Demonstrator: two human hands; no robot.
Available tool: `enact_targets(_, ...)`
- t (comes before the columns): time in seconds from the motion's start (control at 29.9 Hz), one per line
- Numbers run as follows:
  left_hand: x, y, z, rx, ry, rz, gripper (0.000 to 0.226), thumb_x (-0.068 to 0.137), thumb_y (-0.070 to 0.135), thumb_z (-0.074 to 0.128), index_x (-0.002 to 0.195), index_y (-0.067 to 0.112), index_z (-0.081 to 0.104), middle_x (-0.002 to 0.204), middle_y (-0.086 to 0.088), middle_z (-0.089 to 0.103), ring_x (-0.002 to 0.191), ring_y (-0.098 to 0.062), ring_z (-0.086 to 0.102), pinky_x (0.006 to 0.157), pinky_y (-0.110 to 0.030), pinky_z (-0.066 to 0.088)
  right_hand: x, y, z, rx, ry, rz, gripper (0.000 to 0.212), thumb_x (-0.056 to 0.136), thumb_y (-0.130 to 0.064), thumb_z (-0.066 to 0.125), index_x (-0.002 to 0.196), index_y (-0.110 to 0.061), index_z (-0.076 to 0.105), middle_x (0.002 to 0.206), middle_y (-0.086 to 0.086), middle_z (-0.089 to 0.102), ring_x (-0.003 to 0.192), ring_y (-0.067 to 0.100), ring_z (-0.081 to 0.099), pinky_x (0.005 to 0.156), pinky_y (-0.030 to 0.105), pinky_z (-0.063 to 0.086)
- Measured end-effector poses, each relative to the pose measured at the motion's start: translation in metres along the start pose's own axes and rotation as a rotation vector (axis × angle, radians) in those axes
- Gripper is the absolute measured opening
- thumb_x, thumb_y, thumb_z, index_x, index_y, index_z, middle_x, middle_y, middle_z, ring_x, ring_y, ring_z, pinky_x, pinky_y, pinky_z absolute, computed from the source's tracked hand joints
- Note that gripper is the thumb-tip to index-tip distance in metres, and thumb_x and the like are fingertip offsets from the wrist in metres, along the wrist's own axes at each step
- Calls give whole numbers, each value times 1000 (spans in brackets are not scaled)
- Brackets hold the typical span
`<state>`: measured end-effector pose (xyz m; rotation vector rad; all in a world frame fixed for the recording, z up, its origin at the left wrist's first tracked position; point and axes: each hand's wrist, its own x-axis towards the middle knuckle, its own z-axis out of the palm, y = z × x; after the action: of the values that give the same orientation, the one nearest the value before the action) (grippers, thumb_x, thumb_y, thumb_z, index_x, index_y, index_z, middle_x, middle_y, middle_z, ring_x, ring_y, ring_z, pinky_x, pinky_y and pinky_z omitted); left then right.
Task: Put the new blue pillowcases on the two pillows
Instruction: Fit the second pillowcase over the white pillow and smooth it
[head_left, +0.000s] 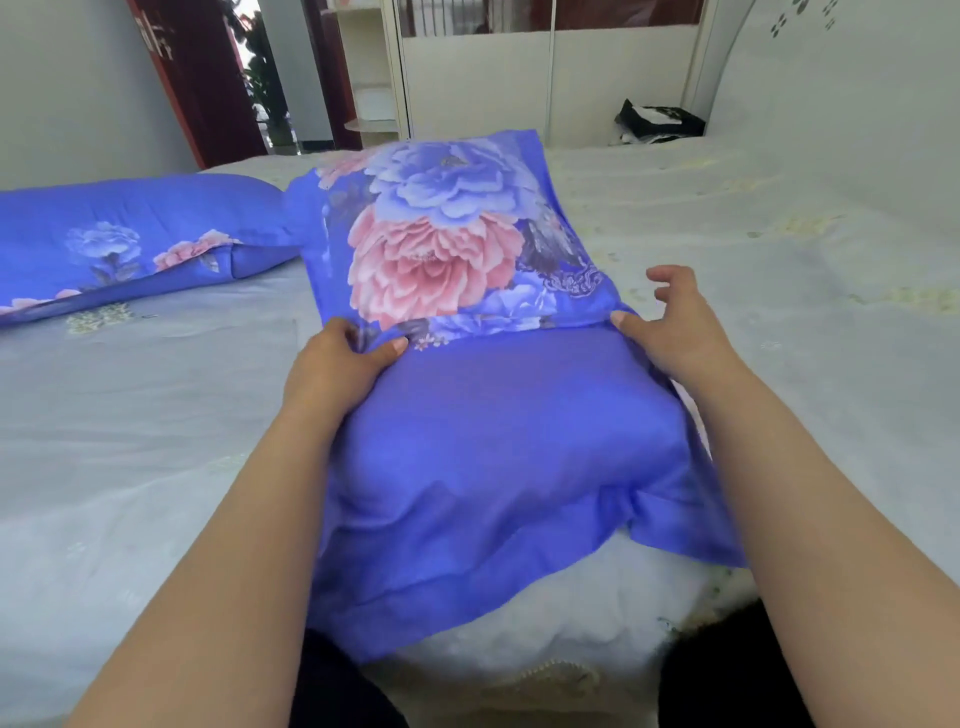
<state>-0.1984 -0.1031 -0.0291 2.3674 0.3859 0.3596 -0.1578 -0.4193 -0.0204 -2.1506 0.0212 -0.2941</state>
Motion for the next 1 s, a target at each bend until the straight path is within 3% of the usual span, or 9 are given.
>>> enact_targets(0.07,-7,1,6,199,119,57,55,80,57,62,113,13,54,117,-14,50,109,-34,49,89,-42,41,-4,2,2,-117,0,17,45,87,-35,63,127,-21,46,133,11,46,115,24,53,89,29,38)
enact_targets(0.17,-25,5,-1,417,403,259,44,84,50,59,105,12,57,110,-16,50,103,-37,48,80,-46,41,-16,-2,7,-260,54,-51,27,91,-43,55,106,-21,58,122,10,46,104,27,55,83,31,39)
enact_targets(0.3,-51,0,-1,451,370,298,49,89,54,47,101,7,51,101,-18,53,88,-40,54,65,-43,40,-37,-12,6,-424,267,-229,35,95,-50,42,95,-16,53,93,6,58,85,30,56,66,34,40)
enact_targets(0.43,-71,-13,-3,400,389,313,51,89,55,42,96,5,49,97,-17,52,82,-39,54,64,-44,41,-66,-10,13,-338,264,-399,31,95,-48,42,92,-19,51,63,-10,49,63,21,51,57,30,34)
enact_targets(0.57,-93,-31,14,-31,369,286,39,87,44,58,98,9,48,99,-3,41,91,-33,51,79,-44,45,-88,4,20,-324,358,-672,32,87,-47,50,88,-16,58,75,-8,58,69,11,52,57,24,36)
enact_targets(0.67,-114,-40,34,-308,411,255,48,85,35,66,117,5,48,113,4,37,106,-28,48,94,-44,43,-95,22,25,-365,346,-874,35,87,-42,58,98,-10,59,95,6,65,88,20,59,74,27,44)
enact_targets(0.77,-131,-51,49,-452,449,225,50,84,37,61,125,13,44,117,19,38,115,-18,44,98,-41,42,-96,39,27,-366,261,-1048,35,88,-38,64,107,-11,55,119,15,54,110,31,53,95,36,44)
enact_targets(0.87,-142,-59,60,-480,454,271,43,84,24,64,122,24,43,118,41,34,122,-18,41,99,-48,41,-99,52,24,-416,281,-1125,36,86,-41,67,108,-15,55,125,11,45,115,34,50,99,41,40)
enact_targets(1.0,-131,-69,57,-458,423,241,32,82,12,70,105,28,53,124,9,44,123,-10,42,98,-48,40,-104,63,16,-466,391,-1018,37,83,-45,69,107,-19,58,111,9,45,99,30,51,84,40,41)
